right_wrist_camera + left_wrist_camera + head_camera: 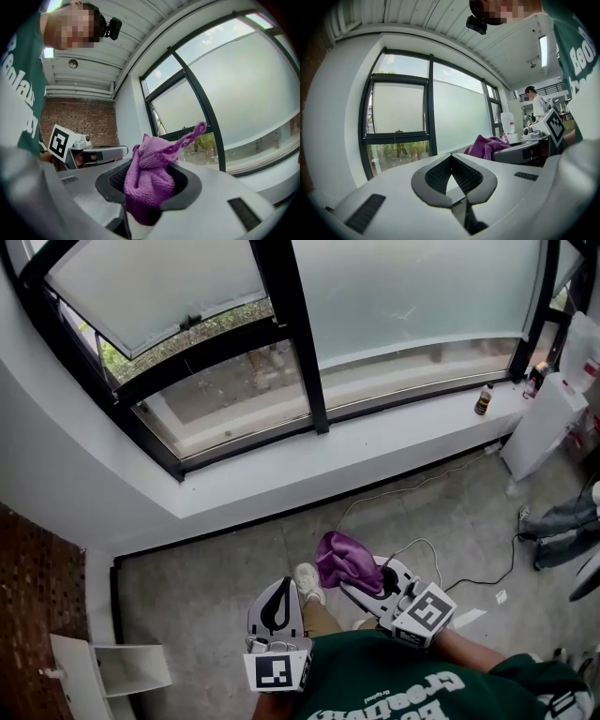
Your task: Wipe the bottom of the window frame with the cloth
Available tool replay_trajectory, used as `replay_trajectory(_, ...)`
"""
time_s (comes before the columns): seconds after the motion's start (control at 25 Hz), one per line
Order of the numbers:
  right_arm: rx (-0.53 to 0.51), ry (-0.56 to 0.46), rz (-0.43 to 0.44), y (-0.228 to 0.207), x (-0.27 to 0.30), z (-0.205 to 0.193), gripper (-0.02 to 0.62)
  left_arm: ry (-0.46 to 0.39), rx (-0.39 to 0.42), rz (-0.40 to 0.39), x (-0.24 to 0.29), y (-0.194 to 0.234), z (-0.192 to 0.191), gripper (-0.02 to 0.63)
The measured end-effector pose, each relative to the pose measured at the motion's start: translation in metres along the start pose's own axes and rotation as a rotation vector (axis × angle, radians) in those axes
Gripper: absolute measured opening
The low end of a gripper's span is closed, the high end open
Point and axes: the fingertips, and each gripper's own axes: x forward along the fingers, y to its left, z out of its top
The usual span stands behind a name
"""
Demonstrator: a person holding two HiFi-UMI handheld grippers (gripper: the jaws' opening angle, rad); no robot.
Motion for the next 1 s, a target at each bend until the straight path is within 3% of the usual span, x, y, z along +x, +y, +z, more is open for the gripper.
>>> replay_trajectory(0.24, 0.014, 0.026, 0.026, -0.017, 0.041, -0.007, 0.152, -0.019, -0.006, 0.005, 0.033, 0.032, -0.005, 0.003)
replay_trajectory(0.48, -0.001, 0.033, 0.056, -0.047, 0.118, 0.000, 0.153, -0.060, -0.019, 0.002, 0.090, 0.098, -0.004, 0.003)
replay_trajectory(0.64, 0.001, 0.017, 0.037, -0.077, 0.198, 0.004, 0.153, -0.068, 0.021, 0.015, 0.139, 0.172, -0.007, 0.003)
replay_trajectory(1.0, -0.046, -0.020, -0.006, -0.149, 0.380, 0.069, 0.152, -0.077, 0.126, -0.005, 0.250, 0.344, 0.030, 0.003)
